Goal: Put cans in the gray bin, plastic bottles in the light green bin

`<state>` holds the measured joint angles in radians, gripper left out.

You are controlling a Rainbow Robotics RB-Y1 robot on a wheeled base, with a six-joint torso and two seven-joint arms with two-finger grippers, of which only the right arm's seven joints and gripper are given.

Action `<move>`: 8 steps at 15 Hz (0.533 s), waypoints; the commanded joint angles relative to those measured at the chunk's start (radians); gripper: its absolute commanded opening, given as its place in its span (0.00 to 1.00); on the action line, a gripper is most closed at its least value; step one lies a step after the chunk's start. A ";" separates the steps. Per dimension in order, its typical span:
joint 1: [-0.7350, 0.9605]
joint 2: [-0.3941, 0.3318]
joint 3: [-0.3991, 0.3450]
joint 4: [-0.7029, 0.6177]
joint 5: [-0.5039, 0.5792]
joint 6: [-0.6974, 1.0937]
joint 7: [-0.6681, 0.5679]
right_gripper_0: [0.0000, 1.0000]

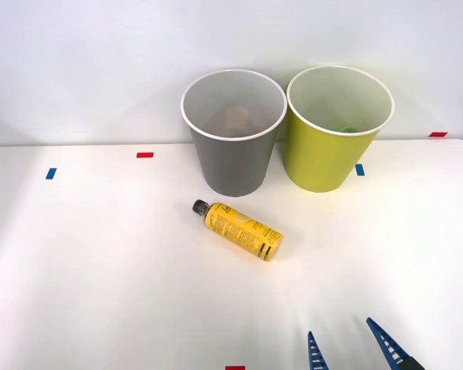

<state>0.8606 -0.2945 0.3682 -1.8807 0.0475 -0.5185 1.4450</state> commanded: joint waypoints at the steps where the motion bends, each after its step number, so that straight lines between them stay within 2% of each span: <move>1: 0.000 0.000 0.000 0.000 0.000 0.000 0.000 1.00; 8: 0.000 0.000 0.000 0.000 0.000 0.000 0.000 1.00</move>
<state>0.8606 -0.2945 0.3682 -1.8807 0.0475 -0.5185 1.4450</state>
